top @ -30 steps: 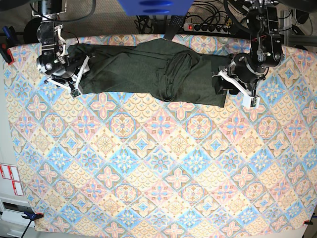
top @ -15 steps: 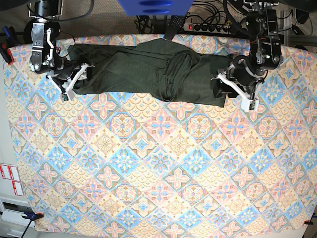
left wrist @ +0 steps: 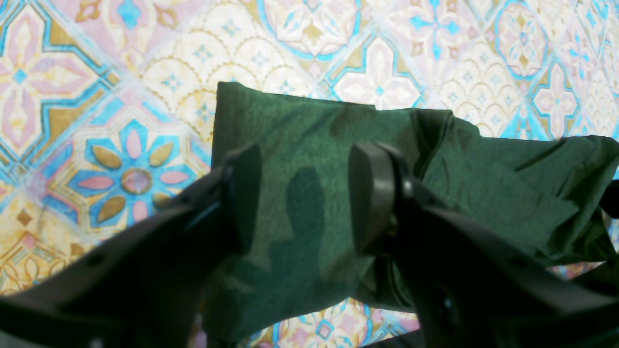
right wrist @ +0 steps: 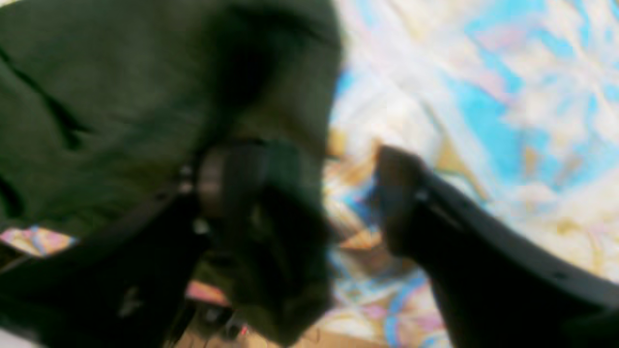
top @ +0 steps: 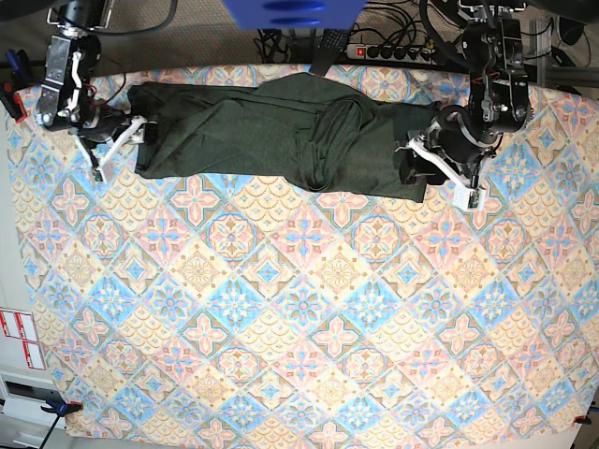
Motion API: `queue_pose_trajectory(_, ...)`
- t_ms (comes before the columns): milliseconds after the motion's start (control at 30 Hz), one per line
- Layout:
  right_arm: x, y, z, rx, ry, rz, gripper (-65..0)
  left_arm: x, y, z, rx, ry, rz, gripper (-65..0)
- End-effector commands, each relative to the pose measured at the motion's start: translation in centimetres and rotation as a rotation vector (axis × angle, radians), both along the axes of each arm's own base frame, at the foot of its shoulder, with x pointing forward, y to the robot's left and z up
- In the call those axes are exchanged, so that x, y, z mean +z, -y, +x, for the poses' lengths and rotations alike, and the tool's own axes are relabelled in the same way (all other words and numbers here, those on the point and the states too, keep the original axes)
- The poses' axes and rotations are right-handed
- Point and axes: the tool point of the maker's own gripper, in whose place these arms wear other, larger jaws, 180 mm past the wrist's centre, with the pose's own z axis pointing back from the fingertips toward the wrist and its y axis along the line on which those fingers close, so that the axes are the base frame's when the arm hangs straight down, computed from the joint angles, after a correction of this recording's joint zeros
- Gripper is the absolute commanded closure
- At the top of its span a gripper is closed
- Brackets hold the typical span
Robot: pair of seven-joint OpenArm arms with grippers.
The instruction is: Fold the T-shirt properly
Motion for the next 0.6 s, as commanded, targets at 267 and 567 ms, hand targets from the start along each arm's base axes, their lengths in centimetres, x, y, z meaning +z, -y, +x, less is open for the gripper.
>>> queue_pose_trajectory(267,1.9,0.1,1.3,0.039,0.046,-0.038,-54.9,0.9,0.0,0.7,-0.006,0.038,-0.001,-29.8)
queue_pose_trajectory(567,4.8,-2.7,2.9,0.047,0.126,0.095,-55.1,0.4,0.0,0.5,-0.006,0.021,-0.004,-29.9)
